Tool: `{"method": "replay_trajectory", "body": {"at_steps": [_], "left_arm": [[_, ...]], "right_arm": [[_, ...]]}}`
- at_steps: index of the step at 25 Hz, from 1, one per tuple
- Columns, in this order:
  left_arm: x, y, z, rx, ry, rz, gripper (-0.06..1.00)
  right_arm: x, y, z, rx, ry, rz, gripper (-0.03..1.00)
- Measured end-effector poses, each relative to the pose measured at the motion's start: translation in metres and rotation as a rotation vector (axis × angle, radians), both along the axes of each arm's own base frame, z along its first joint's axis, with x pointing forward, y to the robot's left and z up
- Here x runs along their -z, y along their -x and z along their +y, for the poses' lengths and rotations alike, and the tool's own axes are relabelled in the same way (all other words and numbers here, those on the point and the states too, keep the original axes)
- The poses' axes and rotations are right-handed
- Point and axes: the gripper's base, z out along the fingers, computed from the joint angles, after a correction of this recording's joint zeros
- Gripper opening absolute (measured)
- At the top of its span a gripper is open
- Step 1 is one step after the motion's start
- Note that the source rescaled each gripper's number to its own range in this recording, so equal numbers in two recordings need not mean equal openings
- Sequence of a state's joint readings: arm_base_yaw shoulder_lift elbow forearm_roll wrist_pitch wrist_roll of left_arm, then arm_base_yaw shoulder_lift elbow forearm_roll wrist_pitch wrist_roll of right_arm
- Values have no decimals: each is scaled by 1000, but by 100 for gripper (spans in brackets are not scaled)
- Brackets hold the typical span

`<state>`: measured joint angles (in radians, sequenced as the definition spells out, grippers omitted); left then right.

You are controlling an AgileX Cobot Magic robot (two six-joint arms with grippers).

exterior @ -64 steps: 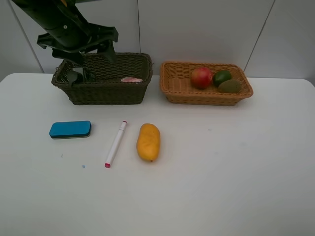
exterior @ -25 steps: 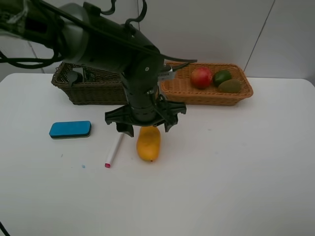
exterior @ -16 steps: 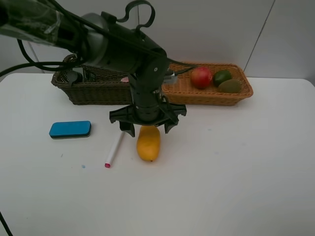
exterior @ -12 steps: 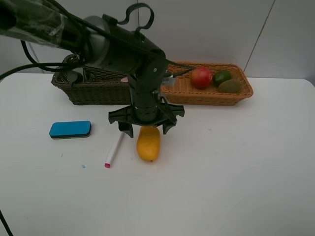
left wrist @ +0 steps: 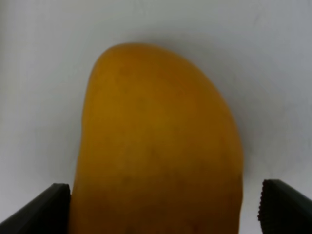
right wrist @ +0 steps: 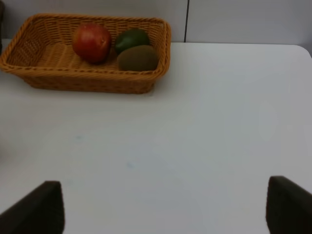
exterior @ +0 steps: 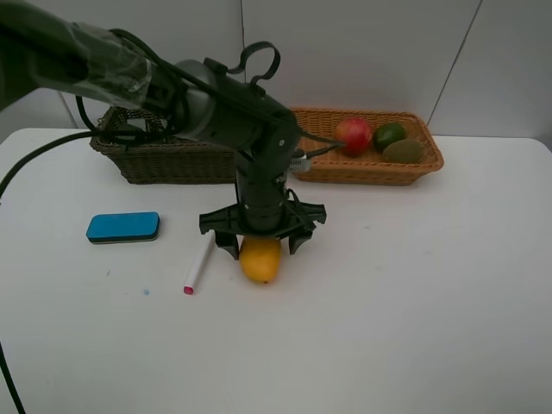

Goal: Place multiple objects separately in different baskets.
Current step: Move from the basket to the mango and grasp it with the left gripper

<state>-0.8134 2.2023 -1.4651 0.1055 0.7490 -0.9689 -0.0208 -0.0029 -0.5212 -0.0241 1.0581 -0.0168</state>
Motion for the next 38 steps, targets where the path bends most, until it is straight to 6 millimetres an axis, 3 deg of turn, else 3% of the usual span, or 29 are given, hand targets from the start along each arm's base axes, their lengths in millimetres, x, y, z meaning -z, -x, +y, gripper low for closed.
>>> {"method": "replay_trajectory", "body": {"at_steps": [30,32,35,38], "left_arm": [[12,-2,3,-7,-15,37,100],[12,-2,3,-7,-18,39,95],[7,-5,1,-9,-16,35,73],[-4,-11,-6,-9,0,17,73]], "right_arm": [[0,0,0,0,0,0,100],[0,0,0,0,0,0,100],[0,0,0,0,0,0,100],[0,0,0,0,0,0,100]]}}
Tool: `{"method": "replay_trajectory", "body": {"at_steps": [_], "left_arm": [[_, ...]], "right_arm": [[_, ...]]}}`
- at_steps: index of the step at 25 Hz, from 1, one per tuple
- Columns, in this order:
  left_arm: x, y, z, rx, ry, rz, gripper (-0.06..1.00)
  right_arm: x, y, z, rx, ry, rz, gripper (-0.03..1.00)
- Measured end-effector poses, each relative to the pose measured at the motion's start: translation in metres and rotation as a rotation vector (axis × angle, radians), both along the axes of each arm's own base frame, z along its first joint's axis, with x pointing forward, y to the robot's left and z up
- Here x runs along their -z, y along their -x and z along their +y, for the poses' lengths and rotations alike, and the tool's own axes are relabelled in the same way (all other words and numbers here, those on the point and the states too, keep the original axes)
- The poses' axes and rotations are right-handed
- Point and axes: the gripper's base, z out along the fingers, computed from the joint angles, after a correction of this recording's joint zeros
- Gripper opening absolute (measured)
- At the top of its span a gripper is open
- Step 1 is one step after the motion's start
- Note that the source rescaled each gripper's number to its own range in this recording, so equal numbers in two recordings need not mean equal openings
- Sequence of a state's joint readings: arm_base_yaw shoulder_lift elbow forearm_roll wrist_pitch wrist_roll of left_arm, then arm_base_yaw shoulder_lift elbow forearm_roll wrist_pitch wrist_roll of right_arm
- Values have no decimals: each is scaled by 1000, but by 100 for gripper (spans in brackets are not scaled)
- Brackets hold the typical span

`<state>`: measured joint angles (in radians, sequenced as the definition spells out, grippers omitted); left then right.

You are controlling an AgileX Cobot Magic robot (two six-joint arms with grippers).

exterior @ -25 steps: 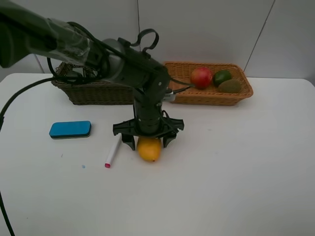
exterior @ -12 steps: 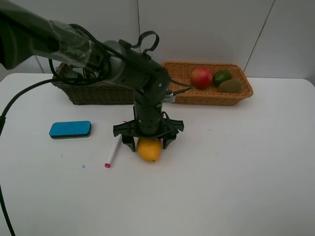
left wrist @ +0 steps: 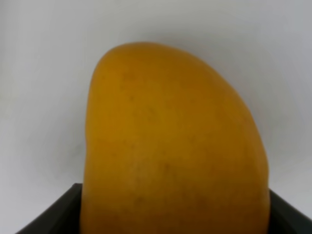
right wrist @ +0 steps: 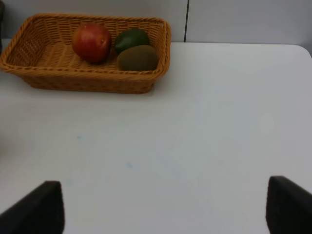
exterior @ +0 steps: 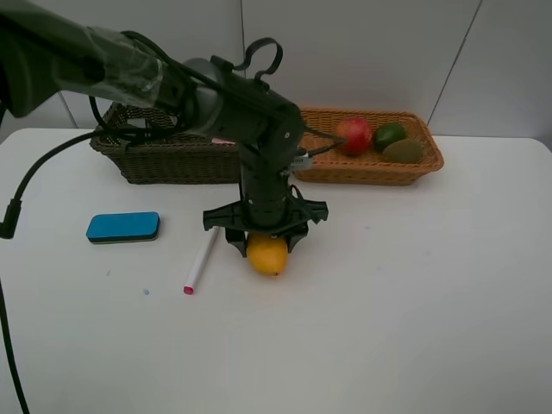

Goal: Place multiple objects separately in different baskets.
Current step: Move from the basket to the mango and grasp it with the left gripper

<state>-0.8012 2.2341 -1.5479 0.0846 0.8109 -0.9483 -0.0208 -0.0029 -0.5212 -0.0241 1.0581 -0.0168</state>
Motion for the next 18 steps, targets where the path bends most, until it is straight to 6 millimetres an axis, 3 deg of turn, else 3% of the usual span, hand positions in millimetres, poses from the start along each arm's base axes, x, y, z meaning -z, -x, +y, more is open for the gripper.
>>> {"method": "replay_trajectory", "body": {"at_steps": [5,18], "left_arm": [[-15,-8,-8,16,22,-25,73],[-16,-7,-6,17,4,-10,73]], "right_arm": [[0,0,0,0,0,0,100],[0,0,0,0,0,0,100]]}}
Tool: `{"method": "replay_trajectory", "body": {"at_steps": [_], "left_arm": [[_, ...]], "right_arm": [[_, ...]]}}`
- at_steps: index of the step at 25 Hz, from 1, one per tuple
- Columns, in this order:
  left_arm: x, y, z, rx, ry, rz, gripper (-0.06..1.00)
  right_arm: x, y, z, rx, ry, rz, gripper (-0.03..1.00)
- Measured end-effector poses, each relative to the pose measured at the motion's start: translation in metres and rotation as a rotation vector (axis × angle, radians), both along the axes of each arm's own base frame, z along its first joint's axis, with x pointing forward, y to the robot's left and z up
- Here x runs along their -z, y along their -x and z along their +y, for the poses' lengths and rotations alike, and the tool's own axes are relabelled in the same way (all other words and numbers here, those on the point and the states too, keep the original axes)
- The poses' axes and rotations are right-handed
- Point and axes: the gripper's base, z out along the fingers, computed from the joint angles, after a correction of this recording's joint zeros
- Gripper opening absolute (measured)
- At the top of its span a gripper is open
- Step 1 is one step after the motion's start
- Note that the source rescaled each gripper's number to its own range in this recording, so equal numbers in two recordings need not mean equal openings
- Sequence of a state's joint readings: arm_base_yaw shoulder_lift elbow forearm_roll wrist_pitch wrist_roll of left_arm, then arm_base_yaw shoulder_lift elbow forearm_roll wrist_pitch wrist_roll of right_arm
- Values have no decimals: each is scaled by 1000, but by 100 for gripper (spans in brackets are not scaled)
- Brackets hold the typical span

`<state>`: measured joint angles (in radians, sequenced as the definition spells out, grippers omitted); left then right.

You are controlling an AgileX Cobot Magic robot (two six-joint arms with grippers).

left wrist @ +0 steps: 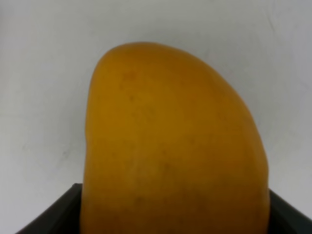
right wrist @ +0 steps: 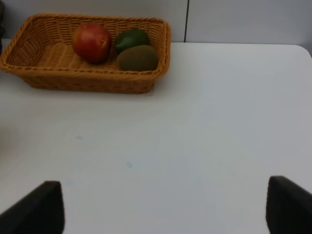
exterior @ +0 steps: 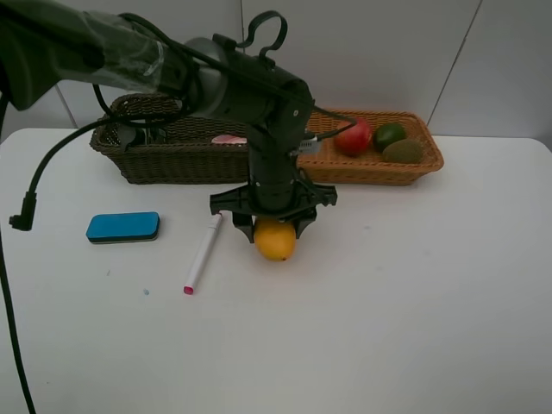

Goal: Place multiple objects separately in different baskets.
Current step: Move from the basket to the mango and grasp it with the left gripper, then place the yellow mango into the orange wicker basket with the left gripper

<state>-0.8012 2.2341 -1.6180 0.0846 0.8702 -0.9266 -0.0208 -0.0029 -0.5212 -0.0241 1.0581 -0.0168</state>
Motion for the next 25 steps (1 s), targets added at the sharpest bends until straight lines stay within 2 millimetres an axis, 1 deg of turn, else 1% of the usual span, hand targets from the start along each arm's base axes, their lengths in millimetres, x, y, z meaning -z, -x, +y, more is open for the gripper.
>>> {"method": "replay_trajectory", "body": {"at_steps": [10,12,18,21,23,25], "left_arm": [[-3,3,7,7,-83,36,73],[-8,1,9,20,-97,12,73],[-47,-5,17,41,-81,-101,73],[-60,-9,19,49,-42,-147,73],[-67,-16,16,96,-4,-205,73],[-76,-24,9,184,38,-280,73]], "right_arm": [[0,0,0,0,0,0,100],[0,0,0,0,0,0,100],[0,0,0,0,0,0,100],[0,0,0,0,0,0,100],[0,0,0,0,0,0,100],[0,0,0,0,0,0,100]]}}
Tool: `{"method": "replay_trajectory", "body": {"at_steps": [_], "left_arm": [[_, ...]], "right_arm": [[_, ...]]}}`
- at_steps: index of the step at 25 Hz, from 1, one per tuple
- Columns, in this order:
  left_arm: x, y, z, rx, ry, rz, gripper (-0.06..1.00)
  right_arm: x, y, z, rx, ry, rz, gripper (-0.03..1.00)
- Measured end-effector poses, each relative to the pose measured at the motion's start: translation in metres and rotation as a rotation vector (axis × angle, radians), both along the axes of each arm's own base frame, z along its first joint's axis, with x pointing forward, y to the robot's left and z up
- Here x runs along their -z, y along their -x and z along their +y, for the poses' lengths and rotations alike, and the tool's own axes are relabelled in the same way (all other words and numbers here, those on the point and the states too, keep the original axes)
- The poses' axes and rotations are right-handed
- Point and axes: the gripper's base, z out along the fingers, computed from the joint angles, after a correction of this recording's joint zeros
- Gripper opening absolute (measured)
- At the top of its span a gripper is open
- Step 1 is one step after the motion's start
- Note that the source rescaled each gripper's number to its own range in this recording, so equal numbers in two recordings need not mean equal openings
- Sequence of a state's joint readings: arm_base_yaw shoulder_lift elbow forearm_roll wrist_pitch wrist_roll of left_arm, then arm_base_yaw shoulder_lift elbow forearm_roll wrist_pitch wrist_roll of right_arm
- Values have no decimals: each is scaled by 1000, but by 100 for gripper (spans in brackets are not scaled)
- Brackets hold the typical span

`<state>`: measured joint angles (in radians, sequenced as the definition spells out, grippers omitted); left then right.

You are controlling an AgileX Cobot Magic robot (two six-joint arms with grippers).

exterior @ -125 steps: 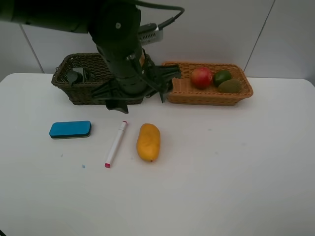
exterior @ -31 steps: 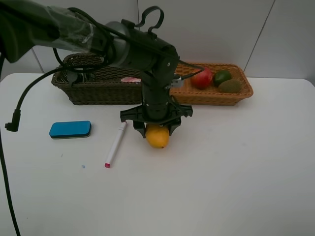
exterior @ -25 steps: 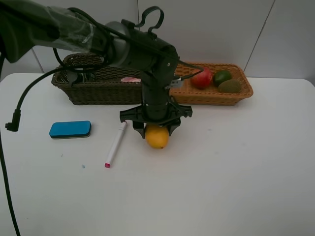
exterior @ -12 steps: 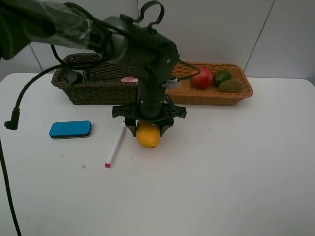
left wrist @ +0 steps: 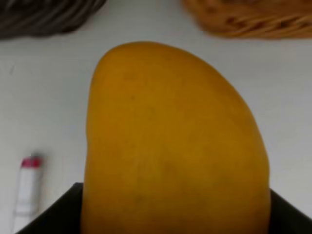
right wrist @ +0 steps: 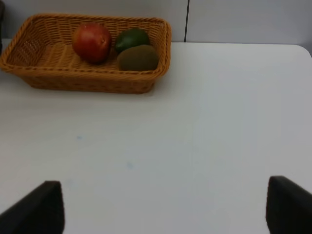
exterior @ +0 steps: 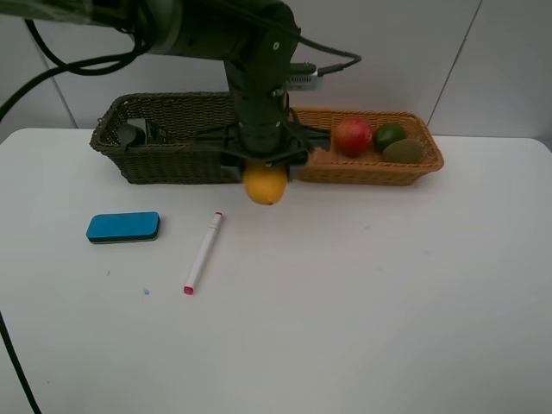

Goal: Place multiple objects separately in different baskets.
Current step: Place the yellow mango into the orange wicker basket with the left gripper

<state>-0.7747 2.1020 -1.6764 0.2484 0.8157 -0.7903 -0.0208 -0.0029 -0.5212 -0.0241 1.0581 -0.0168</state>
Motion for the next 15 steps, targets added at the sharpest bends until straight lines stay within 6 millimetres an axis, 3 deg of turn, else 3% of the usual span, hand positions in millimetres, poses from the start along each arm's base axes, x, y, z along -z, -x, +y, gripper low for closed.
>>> {"method": "replay_trajectory", "body": {"at_steps": [9,15], "left_arm": [[-34,-25,-27,252,183,-363,73],[-31,-39,-41,383,186,-544,73]], "right_arm": [[0,0,0,0,0,0,100],[0,0,0,0,0,0,100]]}}
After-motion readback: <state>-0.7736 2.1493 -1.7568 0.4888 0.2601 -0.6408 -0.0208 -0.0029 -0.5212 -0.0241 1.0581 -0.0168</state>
